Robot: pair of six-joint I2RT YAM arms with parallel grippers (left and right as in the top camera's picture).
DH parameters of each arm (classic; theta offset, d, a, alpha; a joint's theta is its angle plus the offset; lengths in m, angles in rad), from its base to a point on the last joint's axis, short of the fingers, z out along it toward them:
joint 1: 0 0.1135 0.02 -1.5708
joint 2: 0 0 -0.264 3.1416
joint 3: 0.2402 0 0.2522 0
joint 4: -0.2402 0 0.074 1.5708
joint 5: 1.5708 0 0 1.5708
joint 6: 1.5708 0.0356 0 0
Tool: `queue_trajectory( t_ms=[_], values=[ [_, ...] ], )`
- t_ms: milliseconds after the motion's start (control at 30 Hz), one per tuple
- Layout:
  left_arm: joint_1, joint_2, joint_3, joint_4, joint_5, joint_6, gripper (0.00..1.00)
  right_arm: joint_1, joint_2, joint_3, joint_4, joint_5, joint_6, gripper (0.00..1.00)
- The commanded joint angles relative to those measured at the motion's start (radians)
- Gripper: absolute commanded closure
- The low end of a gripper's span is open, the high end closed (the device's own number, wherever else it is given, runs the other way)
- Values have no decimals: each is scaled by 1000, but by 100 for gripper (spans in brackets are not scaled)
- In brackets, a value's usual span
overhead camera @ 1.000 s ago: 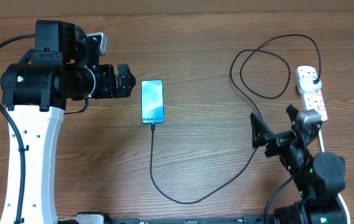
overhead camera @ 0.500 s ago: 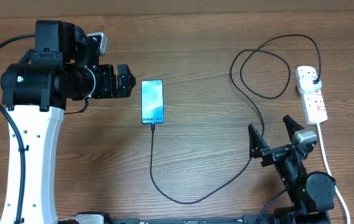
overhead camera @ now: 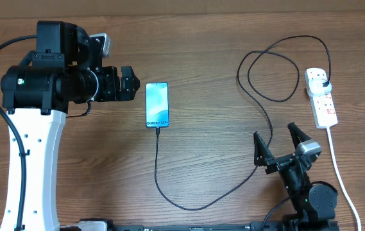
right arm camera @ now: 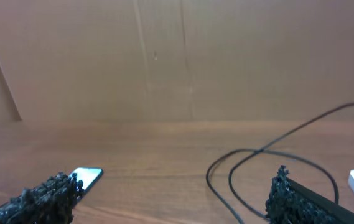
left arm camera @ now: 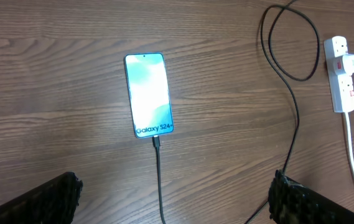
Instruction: Plug charger to phone and switch on socket
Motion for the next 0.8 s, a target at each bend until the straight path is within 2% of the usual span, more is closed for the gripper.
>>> queue_trajectory(
  t_ms=[0,100,767],
  values=[
    [-1,-12,16,3,-2,11,0,-1,-13,-11,3,3,2,0],
    [-1,-12,16,3,-2,11,0,0,-13,-11,-72,2,4,0],
    [-1,-12,16,3,-2,11,0,0,-12,-11,-64,2,29,0]
  ],
)
